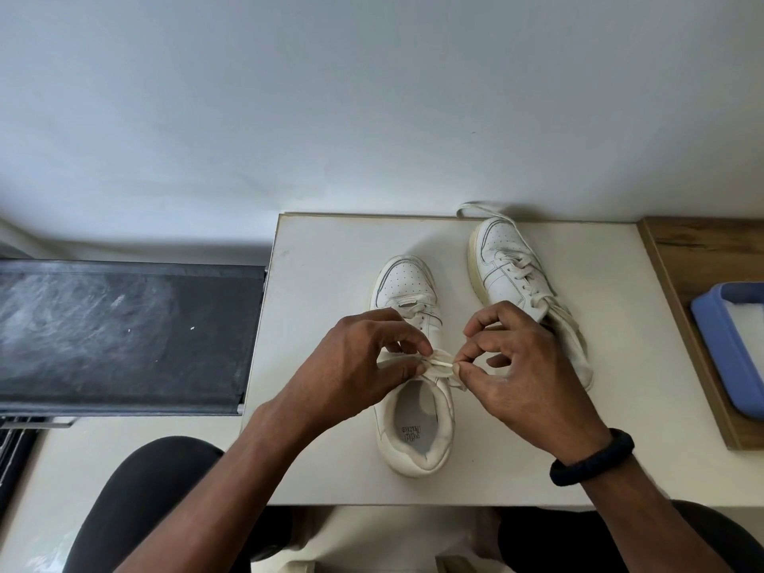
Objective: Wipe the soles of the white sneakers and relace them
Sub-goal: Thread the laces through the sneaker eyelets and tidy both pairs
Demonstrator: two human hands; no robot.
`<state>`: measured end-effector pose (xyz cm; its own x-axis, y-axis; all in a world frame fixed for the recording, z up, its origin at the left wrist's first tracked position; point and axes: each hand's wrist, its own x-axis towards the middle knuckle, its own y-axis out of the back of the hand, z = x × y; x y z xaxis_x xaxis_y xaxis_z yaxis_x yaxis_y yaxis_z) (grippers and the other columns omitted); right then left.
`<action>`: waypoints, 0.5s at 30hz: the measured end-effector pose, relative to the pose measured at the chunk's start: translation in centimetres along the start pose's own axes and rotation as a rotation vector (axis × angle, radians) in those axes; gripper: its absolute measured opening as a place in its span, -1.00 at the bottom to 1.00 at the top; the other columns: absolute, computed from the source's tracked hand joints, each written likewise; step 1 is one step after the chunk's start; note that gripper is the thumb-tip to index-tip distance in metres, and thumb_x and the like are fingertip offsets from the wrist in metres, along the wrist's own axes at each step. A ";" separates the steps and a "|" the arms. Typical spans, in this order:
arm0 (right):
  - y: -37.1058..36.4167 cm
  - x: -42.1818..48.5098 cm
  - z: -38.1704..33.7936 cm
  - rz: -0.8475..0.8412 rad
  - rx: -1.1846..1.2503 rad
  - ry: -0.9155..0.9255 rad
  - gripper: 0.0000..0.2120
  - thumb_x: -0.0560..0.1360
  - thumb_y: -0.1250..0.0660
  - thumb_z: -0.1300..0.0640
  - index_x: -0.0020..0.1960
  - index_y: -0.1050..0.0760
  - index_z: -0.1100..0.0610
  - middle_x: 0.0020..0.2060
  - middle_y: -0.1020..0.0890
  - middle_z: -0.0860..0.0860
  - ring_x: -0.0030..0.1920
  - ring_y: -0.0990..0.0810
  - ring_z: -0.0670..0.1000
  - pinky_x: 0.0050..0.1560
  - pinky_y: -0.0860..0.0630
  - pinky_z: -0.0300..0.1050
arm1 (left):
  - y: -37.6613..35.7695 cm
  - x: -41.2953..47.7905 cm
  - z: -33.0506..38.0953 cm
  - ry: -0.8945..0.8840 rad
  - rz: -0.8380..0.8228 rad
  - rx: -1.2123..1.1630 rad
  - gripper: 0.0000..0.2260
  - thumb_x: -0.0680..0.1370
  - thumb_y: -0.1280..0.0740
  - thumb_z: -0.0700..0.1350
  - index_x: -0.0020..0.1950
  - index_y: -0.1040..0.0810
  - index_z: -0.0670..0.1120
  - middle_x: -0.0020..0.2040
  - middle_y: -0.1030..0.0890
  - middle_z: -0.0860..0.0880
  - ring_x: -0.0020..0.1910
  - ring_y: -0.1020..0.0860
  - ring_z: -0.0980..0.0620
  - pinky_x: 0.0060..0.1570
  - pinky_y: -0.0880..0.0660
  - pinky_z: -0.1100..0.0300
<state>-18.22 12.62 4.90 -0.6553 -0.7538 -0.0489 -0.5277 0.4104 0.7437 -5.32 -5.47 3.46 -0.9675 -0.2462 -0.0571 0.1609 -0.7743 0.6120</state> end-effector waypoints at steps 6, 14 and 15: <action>0.8 -0.2 0.0 0.001 -0.015 -0.047 -0.91 0.37 -0.56 0.13 -0.26 -0.67 -0.01 -0.03 -0.55 -0.21 -0.03 -0.58 -0.14 -0.11 -0.58 -0.22 | 0.0 0.0 0.0 0.007 0.002 -0.021 -0.90 0.56 -0.51 -0.07 0.06 -0.74 0.07 -0.02 -0.66 0.12 -0.02 -0.61 0.17 -0.05 -0.38 0.51; 1.6 -0.4 0.1 -0.034 -0.086 -0.114 -0.90 0.39 -0.54 0.14 -0.26 -0.66 -0.01 -0.02 -0.55 -0.22 -0.03 -0.55 -0.16 -0.16 -0.47 -0.35 | 0.0 -0.1 -0.1 0.011 -0.002 -0.022 -0.90 0.56 -0.51 -0.05 0.07 -0.74 0.08 -0.01 -0.66 0.12 -0.01 -0.61 0.17 -0.04 -0.41 0.48; 1.7 -0.4 0.2 -0.031 -0.094 -0.122 -0.89 0.39 -0.54 0.14 -0.26 -0.65 -0.02 -0.03 -0.55 -0.22 -0.04 -0.55 -0.14 -0.14 -0.49 -0.30 | 0.0 -0.1 -0.1 0.013 -0.003 -0.023 -0.90 0.56 -0.51 -0.04 0.07 -0.74 0.08 -0.01 -0.66 0.12 -0.01 -0.61 0.17 -0.04 -0.41 0.48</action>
<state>-18.96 13.69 6.08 -0.7034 -0.6950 -0.1491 -0.4996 0.3341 0.7992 -5.23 -5.54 3.42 -0.9654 -0.2514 -0.0694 0.1625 -0.7880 0.5938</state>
